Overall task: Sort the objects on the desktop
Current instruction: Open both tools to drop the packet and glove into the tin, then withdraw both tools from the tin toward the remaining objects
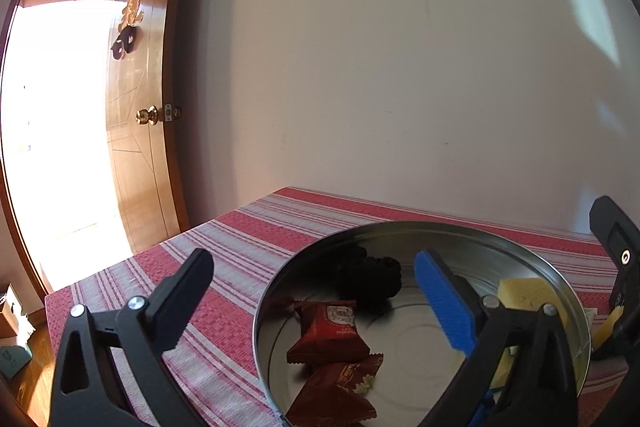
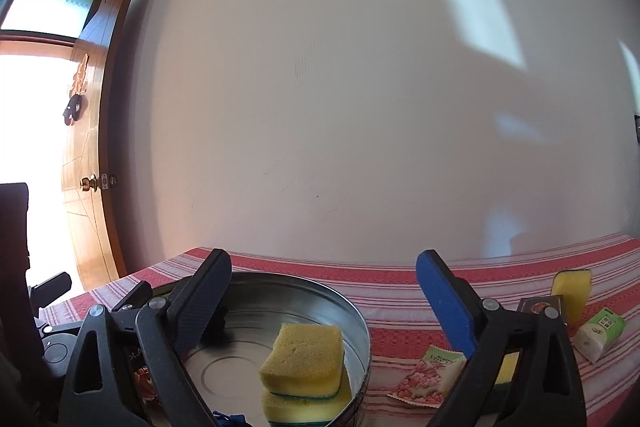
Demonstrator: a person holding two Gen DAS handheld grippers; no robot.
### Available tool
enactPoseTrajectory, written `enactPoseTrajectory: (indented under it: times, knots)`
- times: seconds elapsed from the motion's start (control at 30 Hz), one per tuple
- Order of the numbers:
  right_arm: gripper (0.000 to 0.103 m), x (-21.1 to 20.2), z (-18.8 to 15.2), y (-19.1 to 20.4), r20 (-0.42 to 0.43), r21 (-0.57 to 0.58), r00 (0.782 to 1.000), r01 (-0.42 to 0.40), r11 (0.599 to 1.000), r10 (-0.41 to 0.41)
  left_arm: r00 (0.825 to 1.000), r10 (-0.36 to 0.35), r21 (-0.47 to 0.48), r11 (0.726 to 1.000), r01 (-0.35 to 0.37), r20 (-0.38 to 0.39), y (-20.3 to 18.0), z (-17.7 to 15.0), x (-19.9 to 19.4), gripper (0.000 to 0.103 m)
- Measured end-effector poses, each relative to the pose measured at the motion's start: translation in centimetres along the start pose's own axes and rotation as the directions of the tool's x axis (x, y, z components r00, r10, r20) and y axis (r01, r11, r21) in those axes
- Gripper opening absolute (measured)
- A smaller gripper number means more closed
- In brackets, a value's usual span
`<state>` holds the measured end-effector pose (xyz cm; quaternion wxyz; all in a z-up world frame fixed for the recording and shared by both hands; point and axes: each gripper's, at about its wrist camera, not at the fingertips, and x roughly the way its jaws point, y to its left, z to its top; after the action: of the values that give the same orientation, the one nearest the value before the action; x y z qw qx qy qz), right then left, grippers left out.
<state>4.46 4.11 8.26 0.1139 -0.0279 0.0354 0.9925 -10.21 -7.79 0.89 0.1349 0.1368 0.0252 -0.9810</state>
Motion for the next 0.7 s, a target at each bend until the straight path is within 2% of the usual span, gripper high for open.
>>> enactPoseTrajectory:
  times: [0.7]
  knots:
    - [0.099, -2.0, 0.1, -0.4, 0.059, -0.022, 0.995, 0.085, 0.996, -0.083, 1.0, -0.011, -0.004, 1.0, 0.011, 0.008, -0.4, -0.4, -1.3, 0.102]
